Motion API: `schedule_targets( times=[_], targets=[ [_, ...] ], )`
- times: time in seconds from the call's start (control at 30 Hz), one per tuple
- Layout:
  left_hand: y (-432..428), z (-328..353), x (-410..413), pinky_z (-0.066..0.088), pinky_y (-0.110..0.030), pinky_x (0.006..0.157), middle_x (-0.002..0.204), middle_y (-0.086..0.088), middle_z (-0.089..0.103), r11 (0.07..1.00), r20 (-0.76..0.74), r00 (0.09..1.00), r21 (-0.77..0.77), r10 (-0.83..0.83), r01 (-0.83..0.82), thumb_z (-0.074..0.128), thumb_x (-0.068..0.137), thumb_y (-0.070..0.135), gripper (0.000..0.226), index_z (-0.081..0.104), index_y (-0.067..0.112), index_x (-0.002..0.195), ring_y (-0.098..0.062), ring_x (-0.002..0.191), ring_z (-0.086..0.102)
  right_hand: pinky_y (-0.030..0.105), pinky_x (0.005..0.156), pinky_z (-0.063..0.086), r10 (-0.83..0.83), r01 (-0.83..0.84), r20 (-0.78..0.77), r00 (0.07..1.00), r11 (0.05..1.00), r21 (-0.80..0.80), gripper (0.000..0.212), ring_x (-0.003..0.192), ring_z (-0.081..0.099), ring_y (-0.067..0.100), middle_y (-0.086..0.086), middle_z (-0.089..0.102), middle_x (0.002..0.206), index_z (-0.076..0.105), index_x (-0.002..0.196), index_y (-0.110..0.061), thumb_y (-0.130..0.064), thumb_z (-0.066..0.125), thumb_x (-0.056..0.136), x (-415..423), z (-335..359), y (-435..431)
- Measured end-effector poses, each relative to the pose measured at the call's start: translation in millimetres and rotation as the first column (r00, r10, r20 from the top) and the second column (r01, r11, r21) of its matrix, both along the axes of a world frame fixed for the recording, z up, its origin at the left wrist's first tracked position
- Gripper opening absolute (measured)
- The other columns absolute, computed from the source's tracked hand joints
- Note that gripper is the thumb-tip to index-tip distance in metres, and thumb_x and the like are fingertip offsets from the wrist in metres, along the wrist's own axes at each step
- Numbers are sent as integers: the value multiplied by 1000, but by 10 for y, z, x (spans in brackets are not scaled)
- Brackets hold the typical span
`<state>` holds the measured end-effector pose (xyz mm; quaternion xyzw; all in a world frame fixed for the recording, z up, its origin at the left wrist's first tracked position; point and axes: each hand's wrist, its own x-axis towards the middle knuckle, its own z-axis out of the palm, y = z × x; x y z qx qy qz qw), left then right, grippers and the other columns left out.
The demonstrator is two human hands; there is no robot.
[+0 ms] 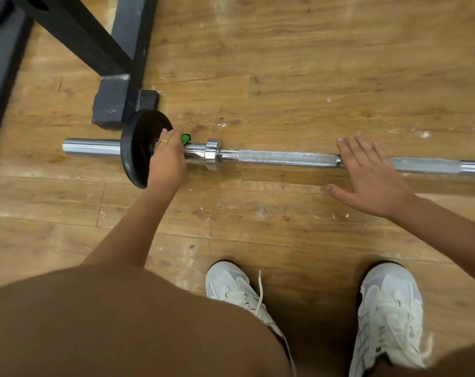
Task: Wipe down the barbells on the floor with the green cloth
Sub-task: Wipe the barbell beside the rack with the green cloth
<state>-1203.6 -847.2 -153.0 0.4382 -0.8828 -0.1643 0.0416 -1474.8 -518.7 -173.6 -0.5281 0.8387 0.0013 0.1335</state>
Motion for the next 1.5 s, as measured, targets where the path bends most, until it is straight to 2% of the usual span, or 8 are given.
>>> schedule_targets(
  times=[0.23,0.4,0.6,0.83,1.03,1.2,1.37,1.5],
  targets=[
    [341,-36,352,34,-45,115,164,-1,28,997,-7,997,-11,-74,74,37,106,4,52,32,15,157,-21,155,15,47,125,-2,21,-21,10,1000,1000,-5,101,155,-5,24,9,8,168,3,160,-9,-73,24,84,208,1,190],
    [283,30,397,32,-48,119,160,-7,35,1000,1,1000,25,8,-8,36,107,5,45,38,10,152,-26,154,19,45,125,-6,31,-31,9,999,999,20,102,155,-7,25,9,5,168,0,160,-9,-73,21,84,352,19,308],
    [660,19,570,38,-45,113,164,-4,28,996,4,996,9,-94,94,38,105,-2,54,31,11,157,-25,155,15,43,124,-10,28,-28,7,1000,999,21,101,154,-16,22,8,-4,168,-6,160,-10,-74,16,85,536,47,434],
    [678,34,638,36,-40,115,163,-5,31,997,-14,997,15,70,-70,36,106,1,51,34,12,155,-23,155,15,46,123,-9,35,-35,6,999,999,1,99,154,-13,26,11,0,168,-2,160,-8,-69,24,87,754,39,588],
    [915,19,684,37,-43,118,158,-8,37,992,-22,992,5,-126,126,37,102,-7,52,38,6,153,-25,153,21,50,124,-1,43,-43,-18,999,999,5,98,154,-10,27,12,1,168,0,160,-7,-67,29,88,898,17,715],
    [969,17,807,35,-40,117,162,-6,32,999,-46,998,8,42,-42,35,104,-5,54,33,10,156,-24,155,15,48,125,-2,44,-43,-41,998,999,6,97,155,-10,27,14,3,168,2,160,-5,-63,31,87,1015,36,795],
    [1092,6,889,29,-41,120,166,-5,24,999,-41,999,43,-29,31,42,106,7,54,27,9,158,-25,156,11,45,124,-6,48,-49,-26,998,999,-18,97,155,-9,27,12,-1,168,4,160,-5,-62,33,87,1070,24,856],
    [966,88,789,38,-45,116,160,-10,35,995,-41,999,100,3,1,37,106,3,46,37,8,152,-29,152,24,47,125,-2,57,-57,-16,998,998,-1,97,155,-9,26,11,-1,168,1,160,-7,-63,30,87,1043,47,851]
  ],
)
